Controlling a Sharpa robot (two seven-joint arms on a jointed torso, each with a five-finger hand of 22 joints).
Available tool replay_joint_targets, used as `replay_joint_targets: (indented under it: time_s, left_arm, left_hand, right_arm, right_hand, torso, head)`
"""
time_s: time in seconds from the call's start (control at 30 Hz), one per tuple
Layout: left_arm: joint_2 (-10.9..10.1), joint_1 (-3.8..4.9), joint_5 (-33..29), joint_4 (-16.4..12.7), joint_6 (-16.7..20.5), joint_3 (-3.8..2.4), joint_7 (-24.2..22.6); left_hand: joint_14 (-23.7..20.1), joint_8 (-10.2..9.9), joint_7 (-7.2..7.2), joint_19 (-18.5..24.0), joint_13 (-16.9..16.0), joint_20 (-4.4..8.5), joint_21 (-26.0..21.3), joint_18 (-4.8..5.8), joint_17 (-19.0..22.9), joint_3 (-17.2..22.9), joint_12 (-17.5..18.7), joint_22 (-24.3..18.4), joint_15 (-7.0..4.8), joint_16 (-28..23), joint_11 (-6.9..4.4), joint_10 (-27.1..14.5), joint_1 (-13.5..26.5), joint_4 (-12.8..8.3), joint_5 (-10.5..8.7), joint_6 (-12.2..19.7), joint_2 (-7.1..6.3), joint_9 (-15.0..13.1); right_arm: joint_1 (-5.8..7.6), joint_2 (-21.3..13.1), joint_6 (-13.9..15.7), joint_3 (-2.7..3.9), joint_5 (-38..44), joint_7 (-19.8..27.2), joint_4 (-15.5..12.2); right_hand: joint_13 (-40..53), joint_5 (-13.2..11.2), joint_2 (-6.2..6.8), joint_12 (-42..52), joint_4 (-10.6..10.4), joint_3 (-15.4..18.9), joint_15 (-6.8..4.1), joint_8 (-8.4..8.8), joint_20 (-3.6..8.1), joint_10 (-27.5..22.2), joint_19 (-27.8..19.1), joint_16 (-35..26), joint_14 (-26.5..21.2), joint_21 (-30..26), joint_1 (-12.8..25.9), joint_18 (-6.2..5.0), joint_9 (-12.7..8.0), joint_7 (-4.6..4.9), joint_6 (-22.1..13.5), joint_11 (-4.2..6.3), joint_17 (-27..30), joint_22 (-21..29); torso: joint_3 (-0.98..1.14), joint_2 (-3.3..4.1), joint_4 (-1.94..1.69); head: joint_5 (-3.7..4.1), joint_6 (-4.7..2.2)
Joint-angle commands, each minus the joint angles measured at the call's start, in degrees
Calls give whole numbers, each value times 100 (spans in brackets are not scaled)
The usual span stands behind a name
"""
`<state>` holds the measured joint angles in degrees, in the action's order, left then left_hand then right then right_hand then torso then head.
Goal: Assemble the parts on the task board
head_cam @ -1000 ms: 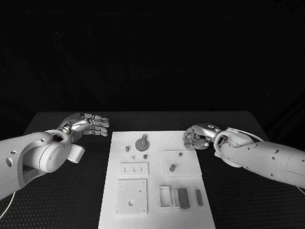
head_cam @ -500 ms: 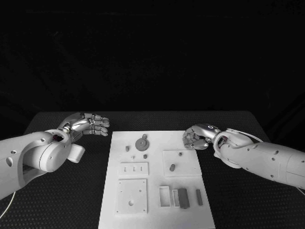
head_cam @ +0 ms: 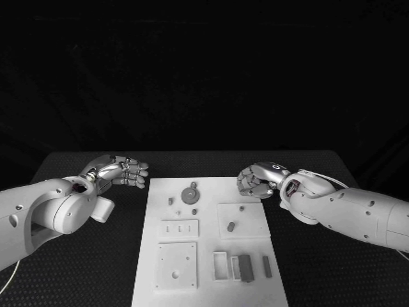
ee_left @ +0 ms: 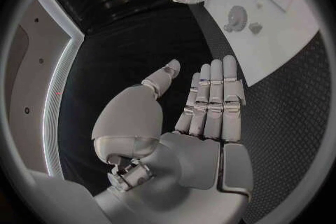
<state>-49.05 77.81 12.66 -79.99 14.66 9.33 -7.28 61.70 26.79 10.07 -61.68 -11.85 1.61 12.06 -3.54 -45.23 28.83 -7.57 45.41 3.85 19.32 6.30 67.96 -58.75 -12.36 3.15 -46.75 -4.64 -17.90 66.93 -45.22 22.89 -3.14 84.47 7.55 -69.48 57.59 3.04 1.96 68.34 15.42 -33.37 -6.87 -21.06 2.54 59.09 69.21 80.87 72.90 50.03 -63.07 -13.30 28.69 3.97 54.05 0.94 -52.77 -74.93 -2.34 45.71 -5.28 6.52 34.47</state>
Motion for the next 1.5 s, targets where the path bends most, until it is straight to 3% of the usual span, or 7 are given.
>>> replay_joint_targets:
  time_s: [0.03,0.2,0.37,0.63,0.77,1.2,1.5]
  left_arm:
    - [37,2,421,-51,-70,-3,490]
    - [142,1,613,-109,-23,-3,839]
    - [286,-19,644,-188,83,-2,1095]
    - [530,-81,637,-350,-65,14,1277]
    - [613,-82,634,-448,-74,85,1389]
    - [694,-83,585,-562,-98,106,1435]
    - [717,-83,585,-619,-36,106,1407]
  left_hand:
    - [192,46,-40,-172,-119,80,141,-114,-181,-47,-97,126,-99,174,-81,169,89,80,-22,-133,-11,-22]
    - [366,47,-136,-406,-435,273,503,-108,-596,-164,-279,517,-293,696,-239,435,209,148,-24,-378,38,-50]
    - [323,-62,-160,-432,-919,440,854,-65,-990,-185,-436,1007,-441,1296,-325,501,218,88,-25,-473,94,-49]
    - [220,-273,-90,-367,-1354,482,941,-45,-1037,-177,-499,1241,-467,1527,-311,407,367,134,-27,-293,-27,2]
    - [194,-308,-77,-353,-1457,480,942,-42,-1031,-231,-504,1280,-464,1565,-301,375,542,238,-35,-269,-86,7]
    - [128,-338,-106,-298,-1811,493,882,-75,-988,-856,-494,1371,-483,1686,-324,291,1193,213,-34,-333,78,-28]
    - [182,-208,-228,-383,-2053,537,872,-103,-984,-1145,-523,1424,-541,1838,-410,378,1461,133,-34,-628,210,-135]
  right_arm:
    - [102,-5,-2,14,387,-430,-259]
    - [301,33,-31,19,559,-794,-715]
    - [400,166,-203,20,678,-1147,-1043]
    - [407,444,-256,20,761,-1434,-1295]
    - [406,598,-243,20,772,-1508,-1333]
    - [405,848,-305,20,811,-1581,-1489]
    - [404,952,-355,20,817,-1572,-1458]
  right_hand:
    - [-8,3,-75,14,33,-2,-30,-117,23,1,14,18,12,37,-6,-170,230,114,392,22,-9,-107]
    - [-10,3,-80,17,64,1,-34,-126,31,16,30,30,43,41,-16,-170,253,112,401,25,-48,-106]
    - [-12,2,-78,19,82,5,-37,-131,38,27,43,36,61,45,-22,-170,270,109,408,28,-62,-105]
    - [-13,3,-82,18,87,6,-39,-132,41,33,49,32,61,44,-22,-170,278,108,408,29,-48,-104]
    - [-14,3,-81,18,92,7,-40,-132,43,35,52,32,66,44,-25,-170,283,108,408,30,-52,-103]
    - [-16,3,-83,17,100,8,-42,-133,48,39,60,29,68,44,-30,-170,293,107,407,32,-42,-101]
    - [-16,3,-83,17,102,9,-43,-133,51,40,63,27,70,43,-31,-170,299,107,407,32,-41,-100]
  torso:
    - [-4,-8,6]
    - [-14,-31,24]
    - [-28,-68,52]
    - [-40,-125,62]
    - [-48,-149,51]
    - [-42,-129,62]
    - [-47,-131,55]
  head:
    - [-13,-34]
    - [-71,-73]
    - [-93,-93]
    - [-198,-103]
    - [-229,-88]
    - [-244,-114]
    - [-232,-89]
